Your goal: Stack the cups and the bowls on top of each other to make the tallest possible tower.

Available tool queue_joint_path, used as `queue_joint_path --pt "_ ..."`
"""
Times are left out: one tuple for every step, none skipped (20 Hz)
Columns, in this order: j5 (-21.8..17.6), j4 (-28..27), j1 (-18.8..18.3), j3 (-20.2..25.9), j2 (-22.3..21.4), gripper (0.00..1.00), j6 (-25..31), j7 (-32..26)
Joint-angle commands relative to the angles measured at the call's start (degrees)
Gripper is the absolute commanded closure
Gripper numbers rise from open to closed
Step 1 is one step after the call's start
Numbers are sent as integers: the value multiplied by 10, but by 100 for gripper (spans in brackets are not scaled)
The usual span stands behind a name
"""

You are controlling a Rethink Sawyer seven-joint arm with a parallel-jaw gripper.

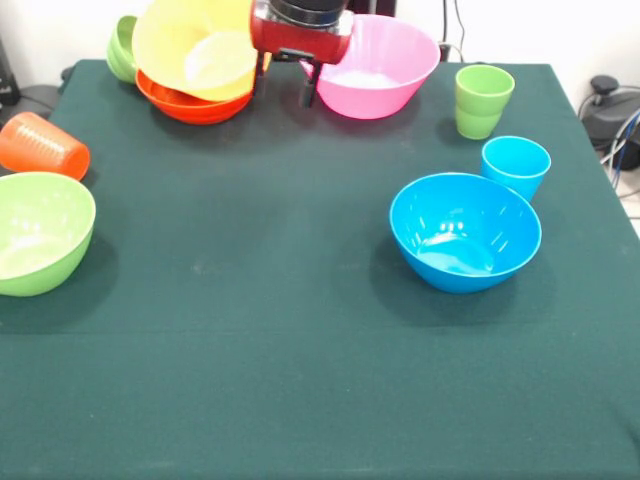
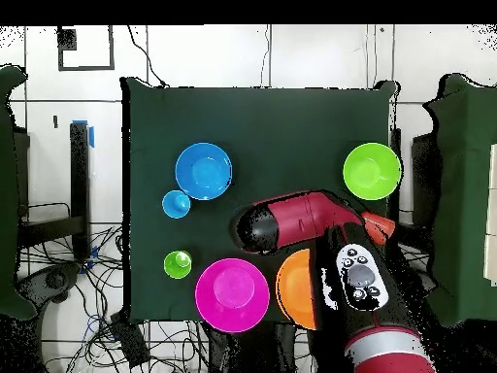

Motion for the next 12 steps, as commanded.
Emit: queue_joint_path --pt "-27 22 15 -50 19 0 -68 89" --pt "-26 22 16 -51 21 0 -71 87" --pt "-22 22 14 -52 21 0 -73 82" --pt "-18 22 14 -54 23 0 -76 79" --pt "-16 20 14 -55 25 0 -78 75" --pt "-14 19 13 -56 28 0 -81 71" --pt "-13 18 12 -56 30 0 -84 66" --pt "-12 16 12 -57 31 0 -88 63" --pt "-16 15 16 -62 29 0 -94 62" --pt "-20 13 24 -70 28 0 -100 68" --pt "-18 14 30 -77 27 0 -103 77" --pt "-15 17 36 -85 26 0 -109 89"
